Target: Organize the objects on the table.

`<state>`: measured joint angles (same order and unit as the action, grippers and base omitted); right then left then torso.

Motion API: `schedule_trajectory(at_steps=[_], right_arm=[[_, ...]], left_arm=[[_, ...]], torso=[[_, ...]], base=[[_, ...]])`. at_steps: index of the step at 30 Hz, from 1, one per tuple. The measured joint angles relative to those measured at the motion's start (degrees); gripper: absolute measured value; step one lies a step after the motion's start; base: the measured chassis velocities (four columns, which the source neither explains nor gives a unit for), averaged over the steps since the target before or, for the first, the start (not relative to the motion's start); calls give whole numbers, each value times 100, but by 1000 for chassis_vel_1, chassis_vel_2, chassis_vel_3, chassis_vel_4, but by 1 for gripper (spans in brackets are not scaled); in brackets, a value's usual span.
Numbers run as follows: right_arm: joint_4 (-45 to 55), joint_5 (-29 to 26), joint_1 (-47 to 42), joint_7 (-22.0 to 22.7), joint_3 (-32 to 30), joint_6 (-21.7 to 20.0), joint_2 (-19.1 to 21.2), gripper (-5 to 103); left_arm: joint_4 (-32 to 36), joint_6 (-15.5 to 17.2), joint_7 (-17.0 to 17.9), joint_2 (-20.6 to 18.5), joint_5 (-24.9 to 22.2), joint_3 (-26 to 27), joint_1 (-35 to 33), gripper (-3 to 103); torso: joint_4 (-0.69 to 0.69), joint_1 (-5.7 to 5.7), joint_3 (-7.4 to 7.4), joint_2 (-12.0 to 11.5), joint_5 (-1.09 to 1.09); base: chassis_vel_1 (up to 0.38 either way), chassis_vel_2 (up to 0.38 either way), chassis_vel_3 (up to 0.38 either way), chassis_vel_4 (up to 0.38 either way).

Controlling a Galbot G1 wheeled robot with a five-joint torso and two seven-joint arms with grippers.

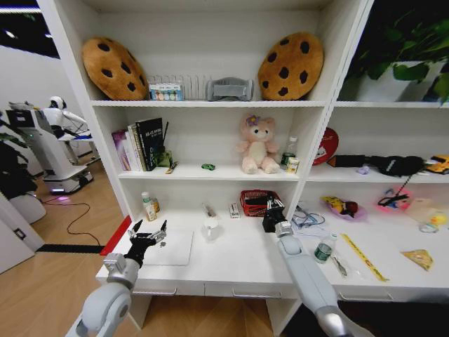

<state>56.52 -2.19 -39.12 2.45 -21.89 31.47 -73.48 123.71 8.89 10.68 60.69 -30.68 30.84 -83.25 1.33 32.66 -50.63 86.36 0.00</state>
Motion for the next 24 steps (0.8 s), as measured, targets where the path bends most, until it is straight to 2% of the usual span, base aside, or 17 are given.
schedule_trajectory(at_steps=[14,15,16,18,19,21,23,24], right_arm=[[102,44,-305,23,-2,-13,-13,10],[162,42,-356,27,-9,-35,0,14],[162,42,-356,27,-9,-35,0,14],[229,39,-418,31,-31,-46,15,25],[229,39,-418,31,-31,-46,15,25],[335,34,-522,42,-84,-57,42,36],[371,33,-557,47,-102,-62,53,36],[443,33,-619,86,-127,-80,76,41]], left_arm=[[0,0,0,0,0,0,0,100],[0,0,0,0,0,0,0,100],[0,0,0,0,0,0,0,100],[0,0,0,0,0,0,0,100],[0,0,0,0,0,0,0,100],[0,0,0,0,0,0,0,100],[0,0,0,0,0,0,0,100],[0,0,0,0,0,0,0,100]], torso=[[1,0,0,0,0],[1,0,0,0,0],[1,0,0,0,0],[0,0,0,0,0],[0,0,0,0,0],[0,0,0,0,0],[0,0,0,0,0],[1,0,0,0,0]], base=[[0,0,0,0],[0,0,0,0],[0,0,0,0],[0,0,0,0],[0,0,0,0],[0,0,0,0],[0,0,0,0],[0,0,0,0]])
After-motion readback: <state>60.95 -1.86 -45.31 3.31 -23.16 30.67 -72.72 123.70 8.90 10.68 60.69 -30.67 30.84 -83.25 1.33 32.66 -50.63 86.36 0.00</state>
